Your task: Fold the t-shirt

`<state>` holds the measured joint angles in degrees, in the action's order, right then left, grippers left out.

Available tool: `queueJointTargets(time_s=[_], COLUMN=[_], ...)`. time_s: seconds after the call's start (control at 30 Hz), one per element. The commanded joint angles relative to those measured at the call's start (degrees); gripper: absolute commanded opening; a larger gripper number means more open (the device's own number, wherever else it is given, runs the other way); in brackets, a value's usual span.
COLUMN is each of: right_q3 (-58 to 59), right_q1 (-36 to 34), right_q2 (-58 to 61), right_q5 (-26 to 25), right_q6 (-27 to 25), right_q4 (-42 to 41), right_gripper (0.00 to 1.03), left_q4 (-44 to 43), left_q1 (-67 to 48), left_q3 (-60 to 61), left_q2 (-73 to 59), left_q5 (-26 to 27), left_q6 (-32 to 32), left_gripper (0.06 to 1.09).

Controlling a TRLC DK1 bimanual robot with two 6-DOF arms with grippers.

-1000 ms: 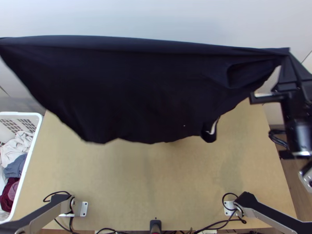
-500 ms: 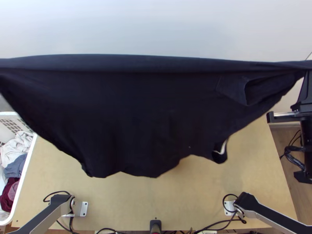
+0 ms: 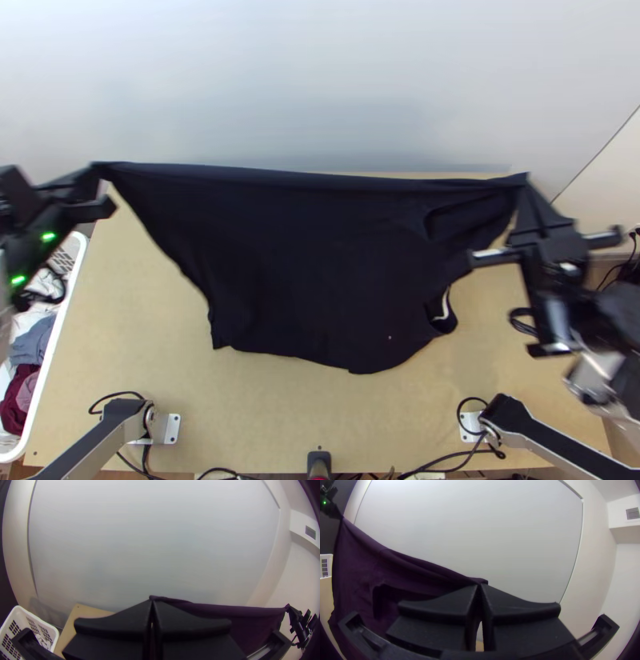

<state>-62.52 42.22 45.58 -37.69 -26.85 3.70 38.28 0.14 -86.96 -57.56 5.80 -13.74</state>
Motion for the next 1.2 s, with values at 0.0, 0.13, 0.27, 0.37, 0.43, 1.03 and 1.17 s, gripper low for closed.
queueJointTargets(time_s=[0.0, 0.13, 0.27, 0.37, 0.43, 1.03, 1.17], right_q3=[11.28, 12.95, 10.84, 6.1, 2.76, -17.2, -20.53], right_q1=[-9.26, -15.23, -18.93, -21.74, -22.44, -24.73, -24.64], right_q2=[6.01, 14.8, 25.87, 34.4, 39.5, 65.07, 69.38], right_q5=[6.58, 10.36, 12.29, 12.82, 12.82, 12.56, 12.56], right_q6=[10.33, 14.81, 16.83, 19.38, 20.17, 24.48, 25.8], right_q4=[-7.22, -13.99, -20.05, -20.84, -20.93, -19.0, -16.98], right_gripper=[0.03, 0.03, 0.03, 0.03, 0.03, 0.03, 0.03], left_q4=[-9.63, -15.17, -20.35, -24.4, -26.86, -36.26, -38.11], left_q1=[-0.32, -0.32, 0.03, 0.3, 0.39, 1.0, 1.0], left_q3=[14.45, 17.88, 18.67, 18.4, 18.05, 3.81, 2.32], left_q2=[-4.4, -9.76, -15.21, -20.05, -23.12, -47.73, -51.69], left_q5=[0.17, -0.71, -2.2, -3.61, -4.22, -11.34, -11.69], left_q6=[-2.08, -2.35, -2.0, -1.82, -1.82, -1.29, -0.76], left_gripper=[0.09, 0.09, 0.09, 0.09, 0.09, 0.09, 0.09])
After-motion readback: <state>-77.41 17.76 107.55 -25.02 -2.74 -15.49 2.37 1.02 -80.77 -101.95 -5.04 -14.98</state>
